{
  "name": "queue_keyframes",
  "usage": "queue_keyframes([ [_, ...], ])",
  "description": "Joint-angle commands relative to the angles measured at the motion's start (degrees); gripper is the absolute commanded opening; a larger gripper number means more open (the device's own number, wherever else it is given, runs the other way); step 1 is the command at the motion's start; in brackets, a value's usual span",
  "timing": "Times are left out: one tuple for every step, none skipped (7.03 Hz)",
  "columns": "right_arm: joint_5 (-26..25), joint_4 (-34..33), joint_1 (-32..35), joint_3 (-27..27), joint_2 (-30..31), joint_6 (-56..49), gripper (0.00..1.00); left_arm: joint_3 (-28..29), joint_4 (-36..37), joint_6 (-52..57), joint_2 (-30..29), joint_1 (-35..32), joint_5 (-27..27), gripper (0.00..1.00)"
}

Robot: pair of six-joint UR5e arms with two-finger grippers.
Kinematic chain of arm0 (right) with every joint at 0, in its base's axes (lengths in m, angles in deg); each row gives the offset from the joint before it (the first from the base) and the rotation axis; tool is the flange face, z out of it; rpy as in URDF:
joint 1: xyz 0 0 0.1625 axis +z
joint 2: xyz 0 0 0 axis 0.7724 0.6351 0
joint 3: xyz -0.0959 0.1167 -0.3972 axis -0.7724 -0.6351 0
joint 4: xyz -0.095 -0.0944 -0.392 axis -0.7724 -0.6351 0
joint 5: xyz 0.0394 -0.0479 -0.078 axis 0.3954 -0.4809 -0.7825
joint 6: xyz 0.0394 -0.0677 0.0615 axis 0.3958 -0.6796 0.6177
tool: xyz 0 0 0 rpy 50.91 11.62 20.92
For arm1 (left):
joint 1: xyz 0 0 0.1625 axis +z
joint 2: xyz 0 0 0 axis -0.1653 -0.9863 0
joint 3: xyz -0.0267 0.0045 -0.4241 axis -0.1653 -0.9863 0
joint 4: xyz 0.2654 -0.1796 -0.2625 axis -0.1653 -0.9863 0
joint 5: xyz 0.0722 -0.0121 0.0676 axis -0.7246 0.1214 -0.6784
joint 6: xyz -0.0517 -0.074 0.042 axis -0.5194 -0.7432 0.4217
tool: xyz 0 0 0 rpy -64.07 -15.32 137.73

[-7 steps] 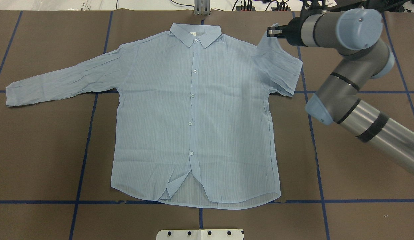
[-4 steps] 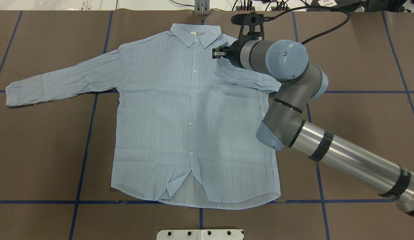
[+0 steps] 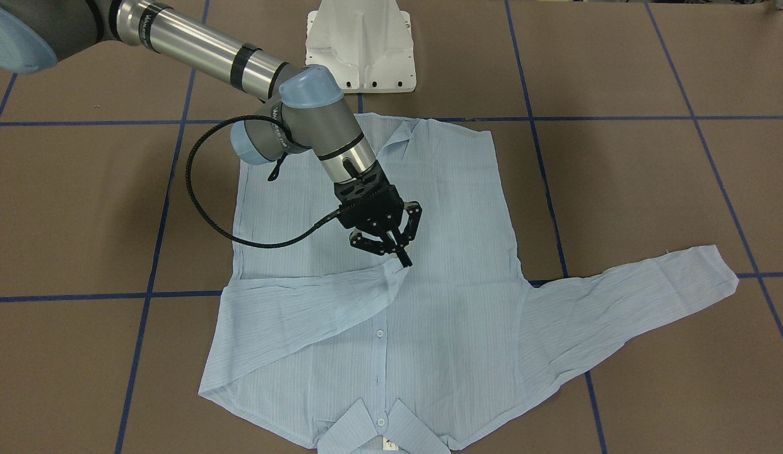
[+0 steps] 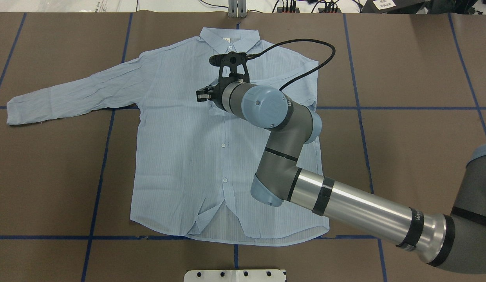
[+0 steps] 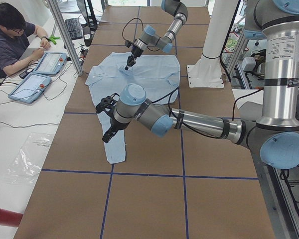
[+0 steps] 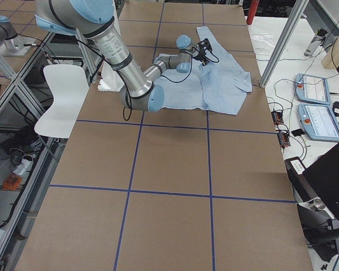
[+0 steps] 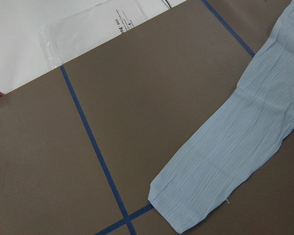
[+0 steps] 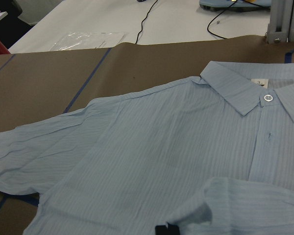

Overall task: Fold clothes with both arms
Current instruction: 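Carry the sleeve with the right gripper across the shirt's chest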

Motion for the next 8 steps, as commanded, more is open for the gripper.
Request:
queue_keyframes([
  [-2.8, -0.2, -2.2, -4.4, -3.6, 0.1, 0.0, 0.1, 0.0, 0.0, 0.0, 0.0, 0.0, 1.0],
  [-3.2, -0.4, -2.8, -4.6, -4.3, 0.2, 0.0, 0.1, 0.0, 0.0, 0.1, 0.0, 0.0, 1.0],
  [-3.8, -0.6, -3.6, -5.2, -5.5, 0.4, 0.0, 0.2, 0.0, 0.0, 0.1, -0.1, 0.0, 1.0],
  [-5.5, -0.8, -4.3, -6.3, -6.5, 0.5, 0.0, 0.6, -0.1, 0.0, 0.1, 0.0, 0.0, 1.0],
  [-6.3, -1.1, -5.0, -7.0, -7.0, 0.7, 0.0, 0.7, 0.0, 0.0, 0.1, 0.0, 0.0, 1.0],
  [-7.3, -7.1, -5.2, -6.8, -7.6, 1.0, 0.98, 0.7, 0.0, 0.0, 0.1, 0.0, 0.0, 1.0],
  [-8.5, -16.6, -5.4, -6.8, -11.7, 2.7, 1.0, 0.7, 0.0, 0.0, 0.2, -0.1, 0.1, 1.0],
  [-8.4, -23.4, -5.4, -6.8, -14.2, 4.9, 1.0, 0.7, 0.0, 0.0, 0.2, -0.1, 0.1, 1.0],
])
